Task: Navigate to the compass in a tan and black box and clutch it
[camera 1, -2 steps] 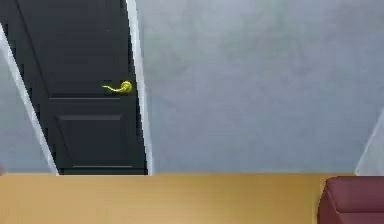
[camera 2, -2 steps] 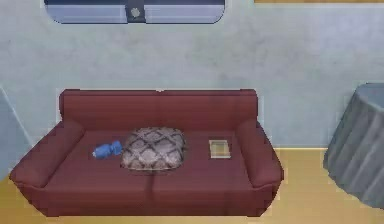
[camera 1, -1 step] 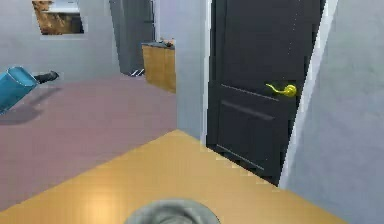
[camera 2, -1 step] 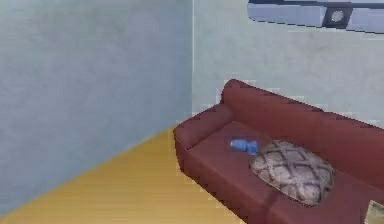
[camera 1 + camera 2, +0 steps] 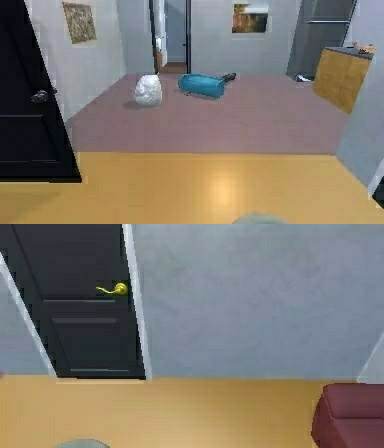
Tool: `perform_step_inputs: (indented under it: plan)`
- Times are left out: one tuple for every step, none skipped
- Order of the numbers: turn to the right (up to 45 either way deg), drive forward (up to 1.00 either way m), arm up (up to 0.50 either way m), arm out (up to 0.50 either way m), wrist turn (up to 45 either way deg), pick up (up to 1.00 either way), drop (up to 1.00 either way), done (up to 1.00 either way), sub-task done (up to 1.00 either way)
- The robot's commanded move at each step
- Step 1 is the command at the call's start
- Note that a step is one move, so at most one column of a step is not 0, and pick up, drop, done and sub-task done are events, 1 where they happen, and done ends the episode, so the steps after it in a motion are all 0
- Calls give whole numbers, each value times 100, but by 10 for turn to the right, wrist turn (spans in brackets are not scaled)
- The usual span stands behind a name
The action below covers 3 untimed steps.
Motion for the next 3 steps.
perform_step_inputs:
  plan:
    - [-420, 0, 0, 0, 0, 0, 0, 0, 0]
    - [0, 40, 0, 0, 0, 0, 0, 0, 0]
    - [390, 0, 0, 0, 0, 0, 0, 0, 0]
